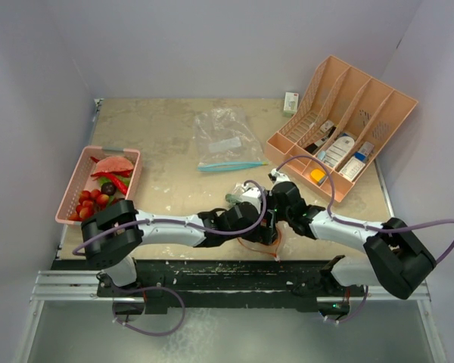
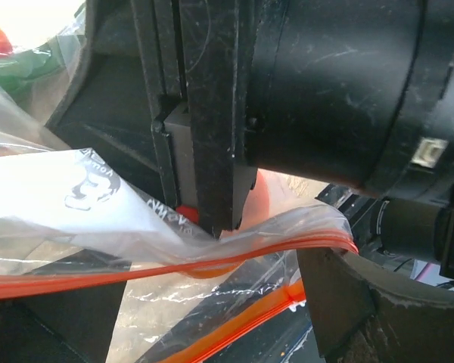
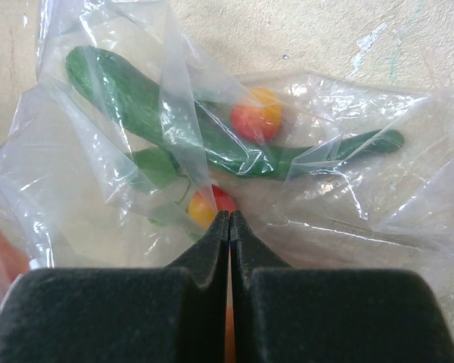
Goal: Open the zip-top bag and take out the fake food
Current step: Pick up the fake fruit from the zipper food storage bag.
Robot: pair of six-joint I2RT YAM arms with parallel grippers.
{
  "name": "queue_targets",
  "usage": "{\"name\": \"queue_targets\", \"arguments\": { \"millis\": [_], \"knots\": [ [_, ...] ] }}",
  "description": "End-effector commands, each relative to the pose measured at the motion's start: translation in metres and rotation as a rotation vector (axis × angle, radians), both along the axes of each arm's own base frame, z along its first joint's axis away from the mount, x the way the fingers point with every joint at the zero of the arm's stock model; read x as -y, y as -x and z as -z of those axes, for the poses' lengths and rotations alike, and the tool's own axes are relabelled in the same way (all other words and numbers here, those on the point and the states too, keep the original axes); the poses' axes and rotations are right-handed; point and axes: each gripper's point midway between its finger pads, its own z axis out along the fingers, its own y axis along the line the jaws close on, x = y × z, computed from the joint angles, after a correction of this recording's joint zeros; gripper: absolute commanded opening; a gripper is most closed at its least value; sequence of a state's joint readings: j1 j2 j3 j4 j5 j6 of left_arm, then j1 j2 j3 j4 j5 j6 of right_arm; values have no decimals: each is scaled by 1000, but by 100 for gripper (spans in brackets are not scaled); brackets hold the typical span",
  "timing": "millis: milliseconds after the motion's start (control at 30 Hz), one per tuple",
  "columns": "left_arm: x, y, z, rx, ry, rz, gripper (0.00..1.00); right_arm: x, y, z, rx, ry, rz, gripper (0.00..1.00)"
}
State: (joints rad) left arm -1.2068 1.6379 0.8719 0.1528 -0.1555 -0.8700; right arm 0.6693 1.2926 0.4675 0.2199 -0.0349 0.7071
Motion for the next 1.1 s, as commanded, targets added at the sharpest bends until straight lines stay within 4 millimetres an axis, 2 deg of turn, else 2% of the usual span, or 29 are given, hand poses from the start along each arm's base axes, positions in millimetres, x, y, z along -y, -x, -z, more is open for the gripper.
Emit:
{"name": "queue_targets", "arguments": {
  "millis": [0,333,600,767,900,1067],
  "knots": [
    [13,-2,-2,11,5,28,90,-2,-5,-10,36,-8,4,0],
    [23,-4,18,-32,-15,10,93,-4,-4,-7,29,-11,-9,0],
    [29,-19,8,4,35,-61,93,-1,0,-4,24,-8,-8,0],
    [34,-18,14,-13,24,-52,75,0,1,-5,27,-14,0,0],
    [25,-13,12,-22,9,-44,70,1,-5,-9,45,-11,20,0],
    [-3,3,12,-38,-21,-9,67,3,-13,-8,33,-18,20,0]
  ]
}}
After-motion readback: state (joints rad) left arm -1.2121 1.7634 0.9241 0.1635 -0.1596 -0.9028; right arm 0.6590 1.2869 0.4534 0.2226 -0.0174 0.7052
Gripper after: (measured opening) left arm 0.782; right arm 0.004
